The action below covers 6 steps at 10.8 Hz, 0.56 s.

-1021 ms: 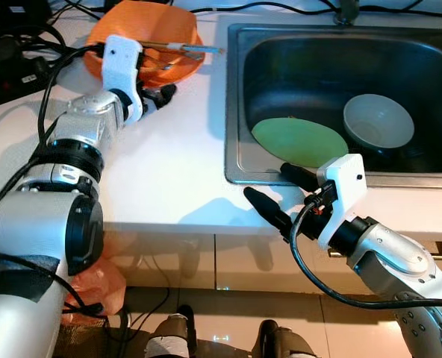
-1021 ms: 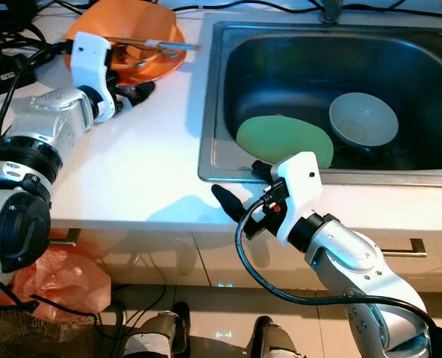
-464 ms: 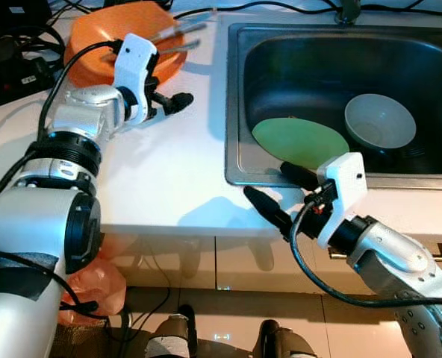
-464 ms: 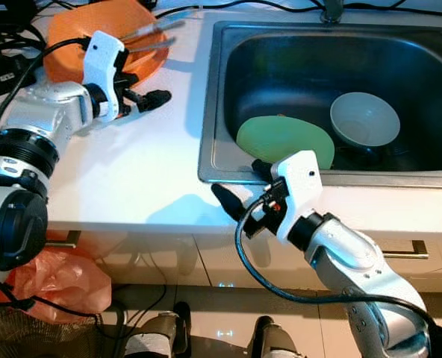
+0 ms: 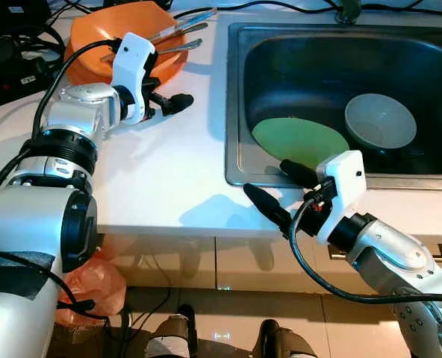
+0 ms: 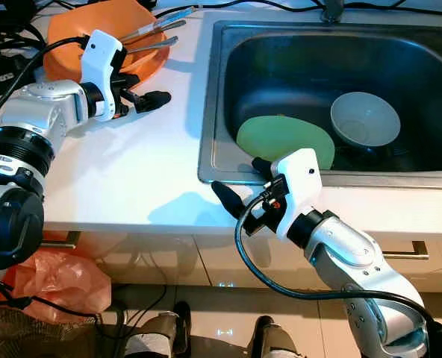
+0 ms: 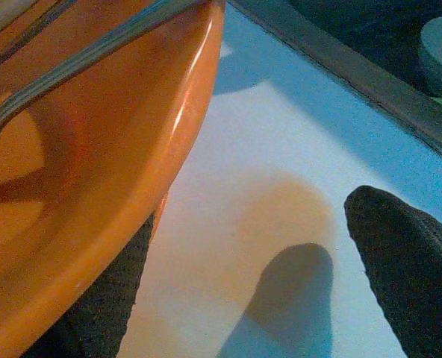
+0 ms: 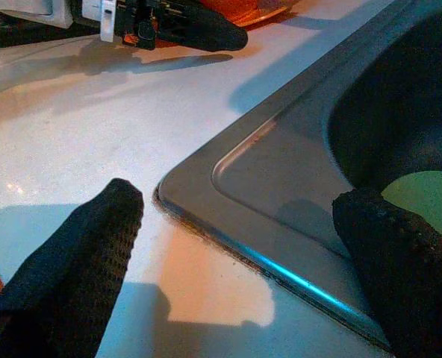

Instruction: Kitchen organization

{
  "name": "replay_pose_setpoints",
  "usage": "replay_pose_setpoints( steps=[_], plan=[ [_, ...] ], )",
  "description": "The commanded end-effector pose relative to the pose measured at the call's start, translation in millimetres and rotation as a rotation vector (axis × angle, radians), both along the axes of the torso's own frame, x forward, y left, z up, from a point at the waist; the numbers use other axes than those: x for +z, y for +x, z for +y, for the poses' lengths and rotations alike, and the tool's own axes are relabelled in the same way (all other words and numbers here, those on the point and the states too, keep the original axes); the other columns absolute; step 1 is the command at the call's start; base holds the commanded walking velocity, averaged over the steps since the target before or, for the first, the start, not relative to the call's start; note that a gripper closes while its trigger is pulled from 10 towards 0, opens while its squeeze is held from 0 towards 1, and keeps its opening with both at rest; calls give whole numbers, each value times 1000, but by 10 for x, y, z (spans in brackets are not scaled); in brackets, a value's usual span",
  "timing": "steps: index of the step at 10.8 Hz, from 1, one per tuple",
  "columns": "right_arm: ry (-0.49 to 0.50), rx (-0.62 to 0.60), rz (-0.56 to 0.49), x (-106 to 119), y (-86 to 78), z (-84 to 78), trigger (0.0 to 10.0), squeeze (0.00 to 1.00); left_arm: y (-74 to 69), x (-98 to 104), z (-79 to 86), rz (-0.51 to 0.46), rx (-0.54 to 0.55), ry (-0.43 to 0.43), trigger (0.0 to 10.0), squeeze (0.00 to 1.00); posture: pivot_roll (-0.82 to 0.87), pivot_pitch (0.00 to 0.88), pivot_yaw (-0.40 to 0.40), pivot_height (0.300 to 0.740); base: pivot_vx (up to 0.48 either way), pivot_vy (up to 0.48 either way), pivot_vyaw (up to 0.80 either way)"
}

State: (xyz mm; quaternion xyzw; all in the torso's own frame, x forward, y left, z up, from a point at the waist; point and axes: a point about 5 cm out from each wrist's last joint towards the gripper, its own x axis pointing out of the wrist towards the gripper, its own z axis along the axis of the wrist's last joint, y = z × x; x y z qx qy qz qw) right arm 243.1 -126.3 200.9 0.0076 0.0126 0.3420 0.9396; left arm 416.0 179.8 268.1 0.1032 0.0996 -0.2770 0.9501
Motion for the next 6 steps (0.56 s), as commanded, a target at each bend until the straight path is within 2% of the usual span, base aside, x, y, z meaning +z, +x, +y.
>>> replay_pose_setpoints(
  steps=[1,6],
  plan=[
    [-3,11,6,-14,-7,13,10000,0,-50,-305,-7,159,-26,32,10000,0,-16,236,51,740,0,0,0],
    [0,23,-4,-15,48,36,10000,0,-114,-198,-63,213,-193,-3,10000,0,11,218,45,740,0,0,0]
  ],
)
